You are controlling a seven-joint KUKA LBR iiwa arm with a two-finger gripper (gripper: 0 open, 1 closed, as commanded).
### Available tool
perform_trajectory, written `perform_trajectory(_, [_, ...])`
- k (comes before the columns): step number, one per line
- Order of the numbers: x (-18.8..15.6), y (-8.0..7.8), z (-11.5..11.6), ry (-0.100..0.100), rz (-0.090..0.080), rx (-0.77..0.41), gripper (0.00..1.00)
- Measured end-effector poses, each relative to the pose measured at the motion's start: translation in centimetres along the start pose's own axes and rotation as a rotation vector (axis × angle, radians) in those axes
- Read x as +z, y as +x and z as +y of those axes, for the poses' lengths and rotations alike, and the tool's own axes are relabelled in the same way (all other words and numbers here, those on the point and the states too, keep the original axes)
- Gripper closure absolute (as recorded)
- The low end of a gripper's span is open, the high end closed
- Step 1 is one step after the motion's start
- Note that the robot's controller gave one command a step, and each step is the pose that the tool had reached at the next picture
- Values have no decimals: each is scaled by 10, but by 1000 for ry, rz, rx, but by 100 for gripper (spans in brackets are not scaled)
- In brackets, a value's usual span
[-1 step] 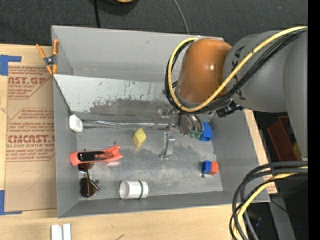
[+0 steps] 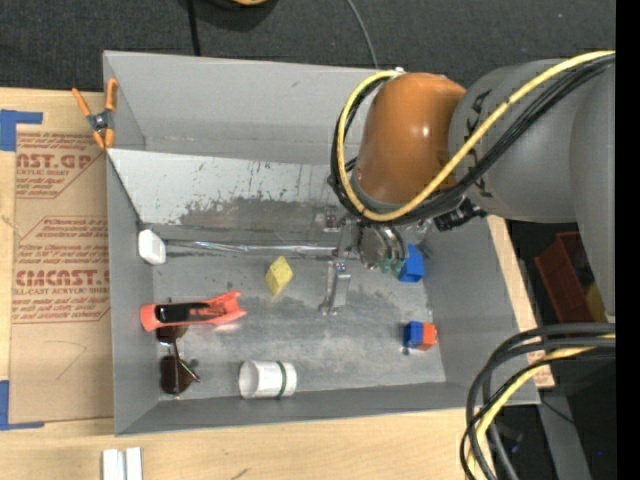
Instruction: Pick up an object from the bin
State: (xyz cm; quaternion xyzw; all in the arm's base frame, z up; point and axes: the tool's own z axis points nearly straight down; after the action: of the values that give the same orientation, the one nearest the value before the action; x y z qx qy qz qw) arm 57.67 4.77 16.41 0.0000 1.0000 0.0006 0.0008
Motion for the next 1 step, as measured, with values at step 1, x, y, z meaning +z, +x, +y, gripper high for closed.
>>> perform_trajectory(1, [38,-6,43,1,-5,-12,0])
